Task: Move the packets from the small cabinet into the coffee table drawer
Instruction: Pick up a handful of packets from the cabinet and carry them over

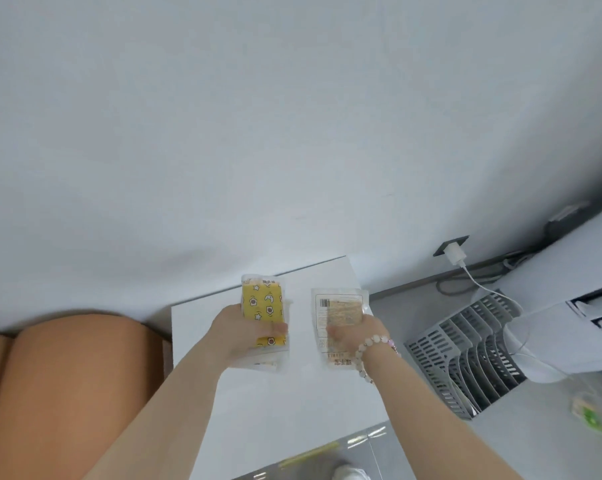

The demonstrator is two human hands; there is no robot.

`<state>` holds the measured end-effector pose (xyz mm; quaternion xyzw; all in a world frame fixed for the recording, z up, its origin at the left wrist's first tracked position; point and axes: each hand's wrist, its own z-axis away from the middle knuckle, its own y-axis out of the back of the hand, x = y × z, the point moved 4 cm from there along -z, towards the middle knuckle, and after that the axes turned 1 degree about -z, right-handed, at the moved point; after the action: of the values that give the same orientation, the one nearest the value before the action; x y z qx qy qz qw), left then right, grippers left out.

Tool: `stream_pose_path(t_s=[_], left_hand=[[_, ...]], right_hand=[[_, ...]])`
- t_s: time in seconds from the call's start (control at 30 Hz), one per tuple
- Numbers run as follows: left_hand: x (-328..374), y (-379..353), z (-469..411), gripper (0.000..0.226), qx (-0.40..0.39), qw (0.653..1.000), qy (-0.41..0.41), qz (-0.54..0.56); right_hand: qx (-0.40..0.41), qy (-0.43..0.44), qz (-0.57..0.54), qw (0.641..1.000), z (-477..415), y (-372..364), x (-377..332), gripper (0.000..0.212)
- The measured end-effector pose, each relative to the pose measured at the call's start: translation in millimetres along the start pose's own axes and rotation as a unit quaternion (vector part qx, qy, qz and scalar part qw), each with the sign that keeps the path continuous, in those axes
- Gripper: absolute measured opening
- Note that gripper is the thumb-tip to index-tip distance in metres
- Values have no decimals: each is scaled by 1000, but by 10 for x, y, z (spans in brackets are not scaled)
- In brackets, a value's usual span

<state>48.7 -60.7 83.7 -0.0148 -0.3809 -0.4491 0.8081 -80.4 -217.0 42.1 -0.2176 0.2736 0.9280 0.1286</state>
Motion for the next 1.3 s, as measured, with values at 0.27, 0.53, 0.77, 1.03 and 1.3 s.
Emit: stream_pose_path(t_s=[0.27, 0.53, 0.77, 1.03, 1.3], left_hand=[[626, 75, 877, 18, -33, 998, -47, 24], [1460, -169, 1411, 20, -95, 987, -126, -5], [1967, -797, 1732, 20, -169, 965, -192, -63], [1901, -1860, 2189, 20, -268, 930, -204, -149], [1408, -3009, 3130, 29, -371, 870, -214, -245]], right_hand=[[10, 16, -80, 997, 1033, 519, -258, 30], [83, 34, -122, 989, 1775, 1292, -368, 46], [166, -14, -174, 971, 2312, 1902, 13, 48], [243, -60, -217, 943, 2948, 2421, 955, 50], [334, -149, -377, 851, 3799, 2575, 2461, 33]])
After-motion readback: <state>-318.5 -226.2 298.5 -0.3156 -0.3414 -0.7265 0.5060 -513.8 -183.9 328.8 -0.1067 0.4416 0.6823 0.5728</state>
